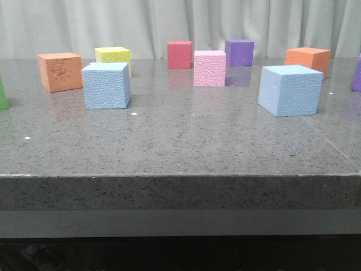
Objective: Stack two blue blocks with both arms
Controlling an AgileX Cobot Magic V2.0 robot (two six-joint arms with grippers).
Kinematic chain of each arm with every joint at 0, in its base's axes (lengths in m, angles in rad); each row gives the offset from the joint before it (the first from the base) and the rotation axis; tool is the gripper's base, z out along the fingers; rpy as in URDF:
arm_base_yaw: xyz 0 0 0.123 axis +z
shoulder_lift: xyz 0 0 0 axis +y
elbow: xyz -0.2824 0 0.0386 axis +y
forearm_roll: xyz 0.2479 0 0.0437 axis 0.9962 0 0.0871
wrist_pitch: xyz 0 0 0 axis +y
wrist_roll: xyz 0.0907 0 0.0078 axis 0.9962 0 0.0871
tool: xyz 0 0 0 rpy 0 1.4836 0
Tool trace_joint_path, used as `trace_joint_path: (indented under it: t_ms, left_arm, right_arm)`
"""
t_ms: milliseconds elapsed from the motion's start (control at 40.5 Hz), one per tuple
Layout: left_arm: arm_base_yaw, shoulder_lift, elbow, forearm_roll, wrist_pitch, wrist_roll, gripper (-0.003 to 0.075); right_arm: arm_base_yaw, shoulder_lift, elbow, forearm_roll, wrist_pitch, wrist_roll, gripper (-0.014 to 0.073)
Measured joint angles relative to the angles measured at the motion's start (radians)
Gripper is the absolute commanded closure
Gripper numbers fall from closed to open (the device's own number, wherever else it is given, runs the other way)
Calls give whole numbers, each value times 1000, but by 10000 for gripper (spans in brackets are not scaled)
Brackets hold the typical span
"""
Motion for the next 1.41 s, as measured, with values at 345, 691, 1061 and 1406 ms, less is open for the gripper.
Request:
trace_joint_path:
  t_ms: [345, 691, 1061, 1406]
  left_arm:
    - [0, 0, 0, 0, -30, 0, 738]
    - [0, 10, -250, -31, 83, 0, 738]
    - [0, 309, -669, -31, 449, 0, 738]
    - [0, 445, -677, -31, 489, 0, 738]
  right_arm:
    - [0, 0, 0, 0, 0, 0, 663]
    - [0, 7, -262, 23, 227, 0, 663]
    - [-4, 327, -630, 25, 508, 0, 663]
    - [-4, 520, -638, 27, 530, 0, 663]
